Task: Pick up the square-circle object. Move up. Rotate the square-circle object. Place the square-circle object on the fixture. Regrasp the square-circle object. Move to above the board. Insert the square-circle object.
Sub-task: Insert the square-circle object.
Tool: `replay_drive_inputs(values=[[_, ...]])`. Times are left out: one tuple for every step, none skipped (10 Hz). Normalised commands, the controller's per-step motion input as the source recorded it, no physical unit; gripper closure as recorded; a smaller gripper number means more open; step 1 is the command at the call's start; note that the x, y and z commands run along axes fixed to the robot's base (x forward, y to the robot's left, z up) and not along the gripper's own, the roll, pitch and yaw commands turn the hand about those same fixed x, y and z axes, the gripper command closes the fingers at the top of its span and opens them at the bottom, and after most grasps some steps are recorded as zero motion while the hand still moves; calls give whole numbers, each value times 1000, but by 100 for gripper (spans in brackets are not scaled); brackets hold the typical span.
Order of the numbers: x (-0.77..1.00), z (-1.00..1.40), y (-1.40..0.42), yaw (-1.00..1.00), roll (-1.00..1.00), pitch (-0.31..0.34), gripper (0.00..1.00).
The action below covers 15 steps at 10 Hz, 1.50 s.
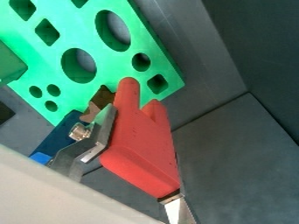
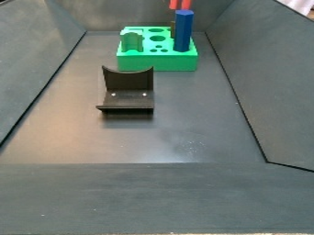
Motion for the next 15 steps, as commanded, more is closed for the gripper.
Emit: replay_drive_inputs(values=[[351, -1000, -6, 103, 41, -24, 100], [206, -780, -86, 0, -9, 0, 100], [234, -971, -163, 0, 86, 70, 100], [337, -837, -146, 0, 161, 117, 100], [363, -686, -31, 34, 260, 64, 100], [214, -417, 0, 103, 403, 66, 100], [166, -383, -9, 83, 417, 89, 100], [254, -517, -137, 0, 379, 59, 100], [206, -560, -169, 0, 291, 76, 100], [94, -17, 0, 0, 0, 44, 100], [0, -54, 0, 0, 0, 0, 100], [-220, -480, 0, 0, 149, -16, 100], [-397, -286, -29, 0, 1, -69, 100], [-294, -157, -74, 0, 0, -1, 100], [-246, -131, -37, -17, -10, 0, 100]])
